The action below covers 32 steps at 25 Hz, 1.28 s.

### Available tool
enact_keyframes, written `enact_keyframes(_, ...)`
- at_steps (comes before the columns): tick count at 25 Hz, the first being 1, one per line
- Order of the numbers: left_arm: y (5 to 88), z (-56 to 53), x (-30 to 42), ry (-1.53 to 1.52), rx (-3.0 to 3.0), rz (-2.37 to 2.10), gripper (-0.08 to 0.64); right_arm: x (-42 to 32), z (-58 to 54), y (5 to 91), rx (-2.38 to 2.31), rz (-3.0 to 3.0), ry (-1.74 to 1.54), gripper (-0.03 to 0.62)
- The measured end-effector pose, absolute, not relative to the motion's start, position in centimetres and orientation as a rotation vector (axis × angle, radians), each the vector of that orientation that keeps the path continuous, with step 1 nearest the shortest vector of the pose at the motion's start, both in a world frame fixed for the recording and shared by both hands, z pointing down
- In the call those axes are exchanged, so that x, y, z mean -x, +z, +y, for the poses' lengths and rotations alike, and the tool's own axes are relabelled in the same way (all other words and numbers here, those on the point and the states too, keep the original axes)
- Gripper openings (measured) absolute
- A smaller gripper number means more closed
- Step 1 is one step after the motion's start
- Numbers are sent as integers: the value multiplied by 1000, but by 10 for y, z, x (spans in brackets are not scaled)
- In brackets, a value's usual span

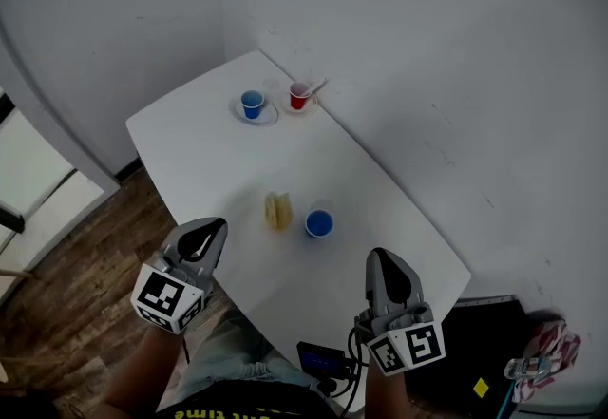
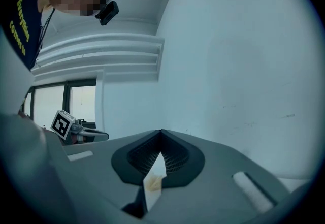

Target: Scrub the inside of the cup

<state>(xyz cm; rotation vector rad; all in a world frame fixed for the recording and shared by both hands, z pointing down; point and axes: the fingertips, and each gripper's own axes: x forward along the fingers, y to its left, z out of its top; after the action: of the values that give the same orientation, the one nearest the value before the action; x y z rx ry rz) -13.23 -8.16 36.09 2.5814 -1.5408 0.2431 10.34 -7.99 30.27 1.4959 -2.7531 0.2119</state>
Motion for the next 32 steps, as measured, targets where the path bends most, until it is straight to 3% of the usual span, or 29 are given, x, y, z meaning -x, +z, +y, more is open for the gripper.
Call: enact_keyframes(32, 420, -201, 121, 463, -2844, -1054, 3, -82, -123, 364, -1602, -2581, 365, 6)
